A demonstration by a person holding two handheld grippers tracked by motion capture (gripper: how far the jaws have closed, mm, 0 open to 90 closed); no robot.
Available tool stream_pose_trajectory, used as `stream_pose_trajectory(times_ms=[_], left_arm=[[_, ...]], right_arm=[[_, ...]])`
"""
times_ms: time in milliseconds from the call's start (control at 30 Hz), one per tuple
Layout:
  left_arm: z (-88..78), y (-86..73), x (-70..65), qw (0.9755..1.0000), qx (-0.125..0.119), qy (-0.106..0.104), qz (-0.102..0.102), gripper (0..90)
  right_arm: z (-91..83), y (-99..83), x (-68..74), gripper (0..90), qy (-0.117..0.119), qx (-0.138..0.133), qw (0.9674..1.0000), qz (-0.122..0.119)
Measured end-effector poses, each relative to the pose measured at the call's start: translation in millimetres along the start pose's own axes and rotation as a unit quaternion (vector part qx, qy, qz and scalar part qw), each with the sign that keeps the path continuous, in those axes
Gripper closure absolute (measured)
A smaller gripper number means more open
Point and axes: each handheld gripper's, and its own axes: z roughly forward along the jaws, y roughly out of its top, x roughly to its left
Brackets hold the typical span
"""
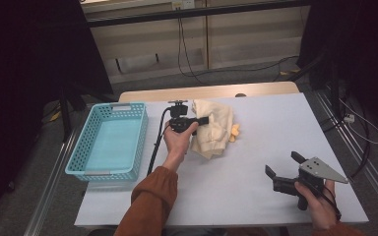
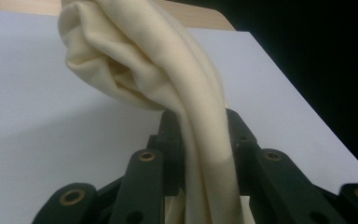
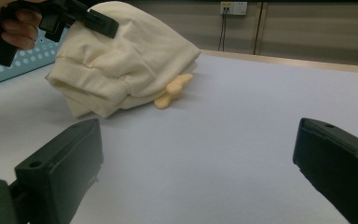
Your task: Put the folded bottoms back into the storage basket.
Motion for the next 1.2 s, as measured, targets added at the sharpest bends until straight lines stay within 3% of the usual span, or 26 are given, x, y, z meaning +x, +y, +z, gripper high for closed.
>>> stream_pose_trajectory(times_ms=[67,467,1200], left_arm=[[-1.7,3.3,-3.3,0.9999,-0.004,0.003,0.012,72.7],[-15.6,9.8,-7.8,0.9991,-0.011,0.001,0.04,72.8],[-51.2,14.5,-10.5,0.9974,-0.025,-0.014,0.066,72.8]], right_arm=[[0.5,0.2,0.6,1.6,0.001,0.001,1.0,0.0],[-0.1,0.2,0.7,1.6,0.001,-0.001,1.0,-0.001],[0.6,0.1,0.8,1.6,0.0,0.0,1.0,0.0]])
